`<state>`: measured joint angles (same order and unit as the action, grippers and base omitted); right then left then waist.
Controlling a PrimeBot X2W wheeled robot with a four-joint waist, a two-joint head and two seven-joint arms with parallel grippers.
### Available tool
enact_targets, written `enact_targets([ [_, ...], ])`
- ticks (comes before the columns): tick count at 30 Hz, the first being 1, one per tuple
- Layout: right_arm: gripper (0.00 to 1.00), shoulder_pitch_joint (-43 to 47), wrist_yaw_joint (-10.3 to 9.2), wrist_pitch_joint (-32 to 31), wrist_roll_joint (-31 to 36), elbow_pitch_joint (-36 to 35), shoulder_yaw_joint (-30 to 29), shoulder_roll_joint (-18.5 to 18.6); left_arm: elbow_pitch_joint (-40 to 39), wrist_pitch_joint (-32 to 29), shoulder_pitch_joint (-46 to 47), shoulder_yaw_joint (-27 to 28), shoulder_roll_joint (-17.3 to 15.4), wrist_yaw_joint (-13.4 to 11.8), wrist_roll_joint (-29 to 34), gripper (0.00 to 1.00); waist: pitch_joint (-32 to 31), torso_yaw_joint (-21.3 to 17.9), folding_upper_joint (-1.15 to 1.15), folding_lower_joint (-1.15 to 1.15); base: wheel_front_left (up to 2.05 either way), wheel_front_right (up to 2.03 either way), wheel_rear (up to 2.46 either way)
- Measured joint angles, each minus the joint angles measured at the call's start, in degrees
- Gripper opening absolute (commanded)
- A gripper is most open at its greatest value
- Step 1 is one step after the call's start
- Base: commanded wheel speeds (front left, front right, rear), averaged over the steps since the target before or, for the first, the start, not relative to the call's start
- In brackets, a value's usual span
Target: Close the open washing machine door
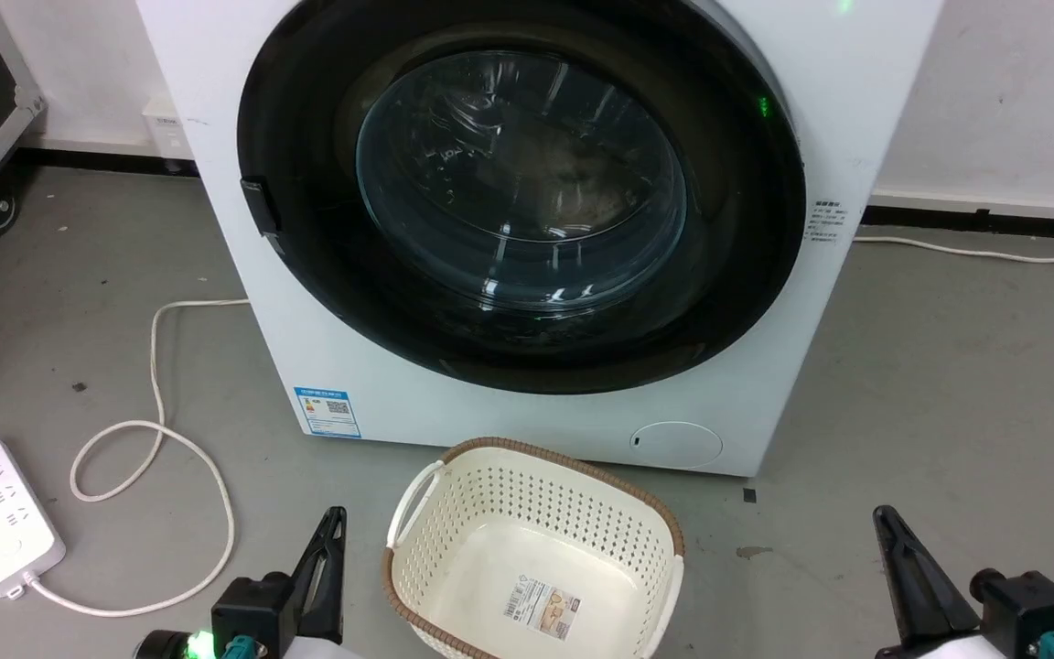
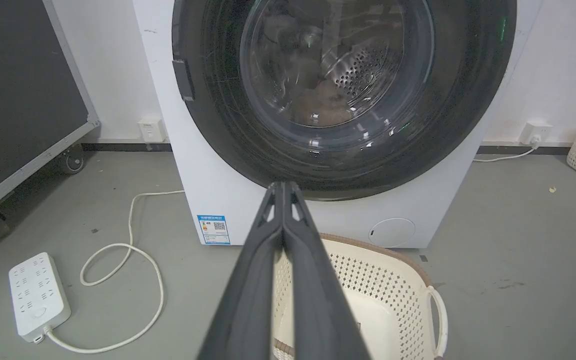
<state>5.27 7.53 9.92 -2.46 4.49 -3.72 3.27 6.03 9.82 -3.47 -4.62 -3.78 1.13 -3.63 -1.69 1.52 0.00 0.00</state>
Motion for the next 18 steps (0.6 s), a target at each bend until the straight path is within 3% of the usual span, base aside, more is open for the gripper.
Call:
enact_targets([
  [18, 0.00, -0.9, 0.00, -2.1, 0.5, -0.9, 0.7, 0.0, -1.2, -1.9, 0.3, 1.0, 0.3, 0.0, 0.5, 0.00, 0.4, -0.3, 0.00, 0.00, 0.00, 0.00, 0.00],
])
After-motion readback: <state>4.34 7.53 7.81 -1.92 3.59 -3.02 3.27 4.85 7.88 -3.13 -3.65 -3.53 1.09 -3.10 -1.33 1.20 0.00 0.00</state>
